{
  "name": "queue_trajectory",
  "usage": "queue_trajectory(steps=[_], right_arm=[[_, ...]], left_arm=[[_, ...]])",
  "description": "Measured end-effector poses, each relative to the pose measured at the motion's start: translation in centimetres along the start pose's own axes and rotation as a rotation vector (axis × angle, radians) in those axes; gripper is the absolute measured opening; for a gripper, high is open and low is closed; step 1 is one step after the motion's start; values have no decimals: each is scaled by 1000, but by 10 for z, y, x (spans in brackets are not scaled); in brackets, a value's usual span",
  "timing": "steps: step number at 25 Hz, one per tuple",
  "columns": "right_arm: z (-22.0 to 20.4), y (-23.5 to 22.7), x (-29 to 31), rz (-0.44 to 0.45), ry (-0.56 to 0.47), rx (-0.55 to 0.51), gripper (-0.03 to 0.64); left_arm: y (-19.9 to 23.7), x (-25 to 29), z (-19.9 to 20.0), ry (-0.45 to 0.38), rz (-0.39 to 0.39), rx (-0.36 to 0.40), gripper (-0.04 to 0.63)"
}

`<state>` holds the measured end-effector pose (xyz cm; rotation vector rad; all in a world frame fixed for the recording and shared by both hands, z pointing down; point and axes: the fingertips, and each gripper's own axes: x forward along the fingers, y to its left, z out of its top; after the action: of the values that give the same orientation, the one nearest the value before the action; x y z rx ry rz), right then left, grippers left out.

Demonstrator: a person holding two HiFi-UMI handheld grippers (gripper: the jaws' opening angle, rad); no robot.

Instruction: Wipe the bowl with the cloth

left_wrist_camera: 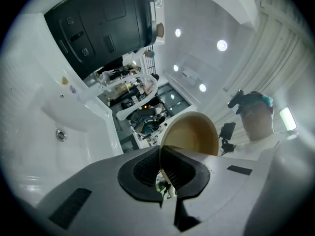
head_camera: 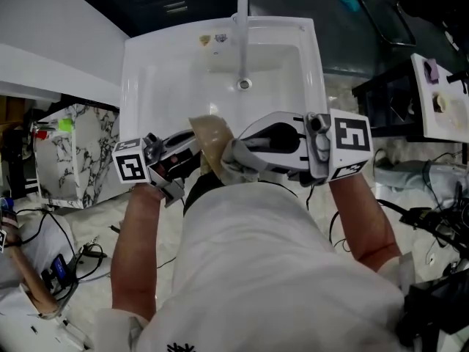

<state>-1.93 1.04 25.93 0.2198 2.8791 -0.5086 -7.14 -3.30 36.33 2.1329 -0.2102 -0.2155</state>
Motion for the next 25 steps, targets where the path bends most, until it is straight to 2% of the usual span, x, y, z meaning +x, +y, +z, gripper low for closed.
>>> queue_trajectory(steps=[7, 13, 18, 25], right_arm=[[11, -12, 1, -37, -67, 23, 35], [1, -28, 0, -101, -76, 61, 35], [-10, -36, -6, -130, -72, 95, 35], [-41, -44, -8, -168, 2, 139, 35]], left_arm=[[-20, 13, -28, 103, -77, 23, 17], [-39, 18, -36, 141, -146, 54, 17], [-48, 23, -36, 132, -183, 65, 18], [-54, 22, -14, 49, -210, 61, 18]])
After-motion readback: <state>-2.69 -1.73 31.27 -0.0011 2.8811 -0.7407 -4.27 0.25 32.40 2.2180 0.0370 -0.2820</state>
